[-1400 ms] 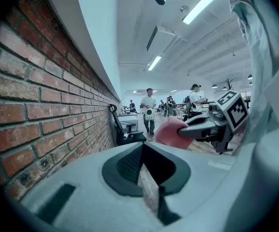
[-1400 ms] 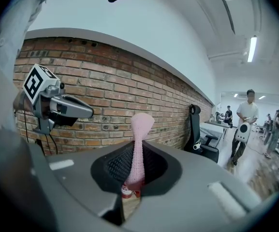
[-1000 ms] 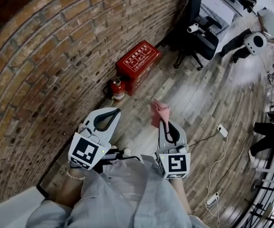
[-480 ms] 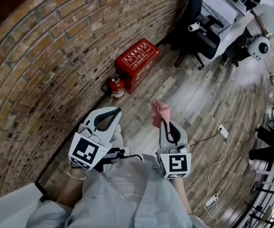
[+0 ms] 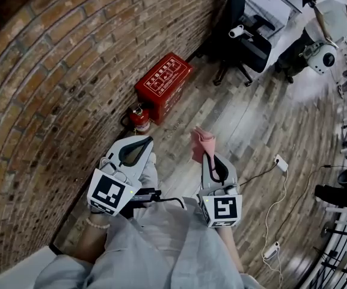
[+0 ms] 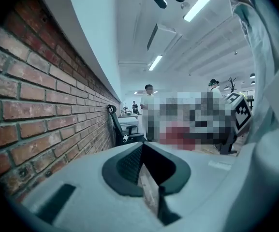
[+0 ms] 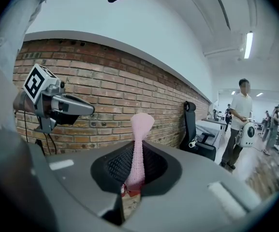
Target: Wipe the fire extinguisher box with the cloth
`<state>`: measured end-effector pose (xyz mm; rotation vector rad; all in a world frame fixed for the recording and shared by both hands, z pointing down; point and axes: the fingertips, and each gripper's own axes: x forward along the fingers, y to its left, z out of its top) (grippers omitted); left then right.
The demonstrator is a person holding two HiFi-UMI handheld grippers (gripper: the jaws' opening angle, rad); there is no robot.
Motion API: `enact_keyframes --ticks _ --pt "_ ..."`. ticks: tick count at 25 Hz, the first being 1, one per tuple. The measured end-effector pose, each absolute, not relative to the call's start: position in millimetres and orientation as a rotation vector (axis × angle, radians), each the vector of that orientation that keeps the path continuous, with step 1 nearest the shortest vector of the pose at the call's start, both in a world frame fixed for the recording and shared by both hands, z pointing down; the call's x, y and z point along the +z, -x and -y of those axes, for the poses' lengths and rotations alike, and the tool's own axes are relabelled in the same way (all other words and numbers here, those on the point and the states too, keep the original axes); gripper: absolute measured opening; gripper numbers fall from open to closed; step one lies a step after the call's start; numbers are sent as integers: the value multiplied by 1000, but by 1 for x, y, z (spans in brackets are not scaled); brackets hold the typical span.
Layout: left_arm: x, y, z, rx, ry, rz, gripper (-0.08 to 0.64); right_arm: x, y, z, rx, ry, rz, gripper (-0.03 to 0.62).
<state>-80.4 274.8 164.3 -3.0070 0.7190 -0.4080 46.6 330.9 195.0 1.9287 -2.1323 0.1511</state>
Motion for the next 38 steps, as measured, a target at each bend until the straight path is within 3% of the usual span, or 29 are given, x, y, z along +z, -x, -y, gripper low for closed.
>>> enact_keyframes --ticks 19,38 --pt "159 35 -81 -420 3044 -541 -3 185 -86 -143 174 -2037 2032 28" --pt "184 10 -29 -463 3119 -602 -3 223 -106 -91 293 -1920 2048 28"
